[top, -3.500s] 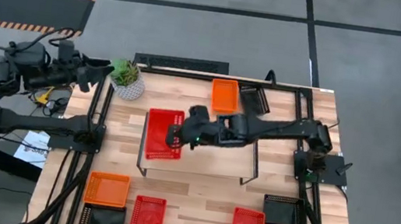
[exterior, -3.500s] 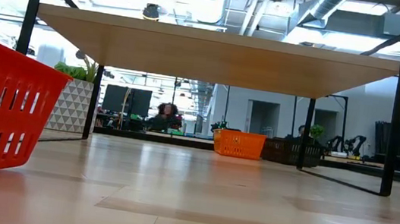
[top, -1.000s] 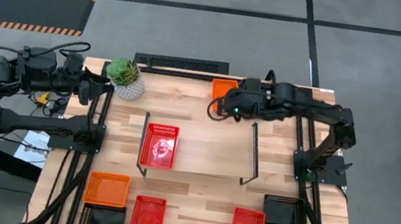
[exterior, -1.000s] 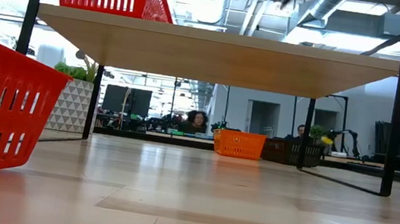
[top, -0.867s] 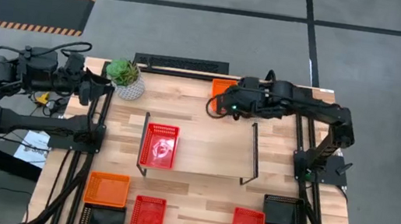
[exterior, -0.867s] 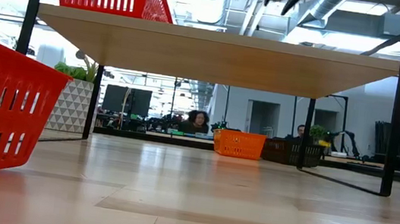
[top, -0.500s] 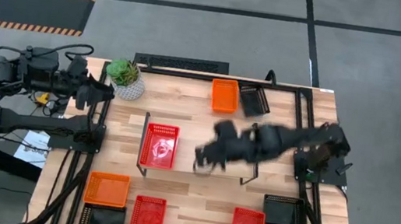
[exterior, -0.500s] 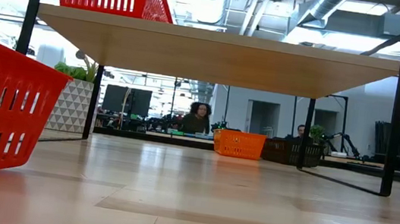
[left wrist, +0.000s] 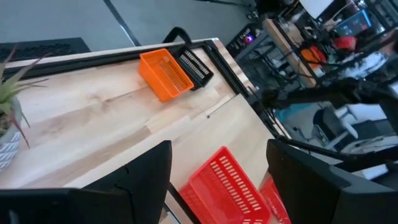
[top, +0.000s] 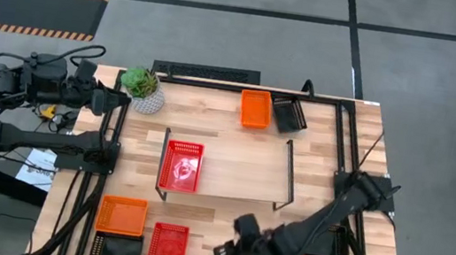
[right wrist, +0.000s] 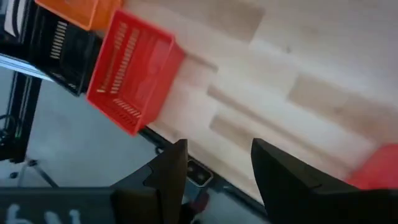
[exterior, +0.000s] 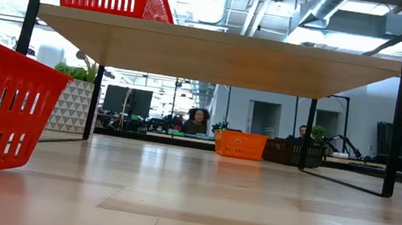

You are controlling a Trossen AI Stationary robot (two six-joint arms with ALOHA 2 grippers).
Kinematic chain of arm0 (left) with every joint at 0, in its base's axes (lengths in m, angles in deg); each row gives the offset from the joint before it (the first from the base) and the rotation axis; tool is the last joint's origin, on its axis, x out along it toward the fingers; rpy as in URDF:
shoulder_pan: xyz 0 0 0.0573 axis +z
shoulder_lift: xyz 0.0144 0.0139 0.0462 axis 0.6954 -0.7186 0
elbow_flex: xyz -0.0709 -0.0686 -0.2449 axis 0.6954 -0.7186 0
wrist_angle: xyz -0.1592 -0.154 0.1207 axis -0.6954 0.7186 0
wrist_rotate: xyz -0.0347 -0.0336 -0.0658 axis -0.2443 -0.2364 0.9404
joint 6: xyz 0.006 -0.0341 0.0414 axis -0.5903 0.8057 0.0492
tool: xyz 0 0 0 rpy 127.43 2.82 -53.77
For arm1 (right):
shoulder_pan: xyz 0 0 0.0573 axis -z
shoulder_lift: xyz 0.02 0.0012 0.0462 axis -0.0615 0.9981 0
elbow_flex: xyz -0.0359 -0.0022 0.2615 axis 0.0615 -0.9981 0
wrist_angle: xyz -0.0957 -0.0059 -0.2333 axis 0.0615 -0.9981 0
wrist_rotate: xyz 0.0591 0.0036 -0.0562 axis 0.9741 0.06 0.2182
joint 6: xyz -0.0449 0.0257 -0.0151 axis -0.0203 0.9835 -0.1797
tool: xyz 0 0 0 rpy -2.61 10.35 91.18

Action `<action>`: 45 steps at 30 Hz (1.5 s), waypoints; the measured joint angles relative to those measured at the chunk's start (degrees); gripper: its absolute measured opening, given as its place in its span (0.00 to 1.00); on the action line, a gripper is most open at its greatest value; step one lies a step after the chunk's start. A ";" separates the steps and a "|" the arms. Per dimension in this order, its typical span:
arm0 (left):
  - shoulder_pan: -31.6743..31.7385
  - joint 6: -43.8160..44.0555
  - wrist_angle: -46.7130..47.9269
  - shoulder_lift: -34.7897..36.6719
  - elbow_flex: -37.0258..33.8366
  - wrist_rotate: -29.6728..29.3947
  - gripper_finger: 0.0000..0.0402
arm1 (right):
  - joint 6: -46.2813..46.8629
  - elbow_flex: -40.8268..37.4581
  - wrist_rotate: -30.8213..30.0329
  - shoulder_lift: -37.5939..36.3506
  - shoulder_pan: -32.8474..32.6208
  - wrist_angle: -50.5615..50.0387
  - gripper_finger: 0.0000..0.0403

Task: Stack baskets on shelf by color
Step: Stack the left red bin on top of the other red bin on the shelf

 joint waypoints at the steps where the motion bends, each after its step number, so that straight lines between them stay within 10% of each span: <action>1: 0.00 0.00 -0.01 0.00 0.00 0.00 0.62 | 1.15 -0.01 0.06 1.07 -0.32 1.59 0.50; 16: -0.01 -6.18 2.28 0.02 0.00 0.76 0.62 | 6.51 -0.01 1.03 14.95 5.14 27.74 0.50; 45: -0.01 -10.62 5.95 0.03 0.00 0.13 0.62 | 5.09 -0.06 -3.29 19.07 7.58 36.21 0.50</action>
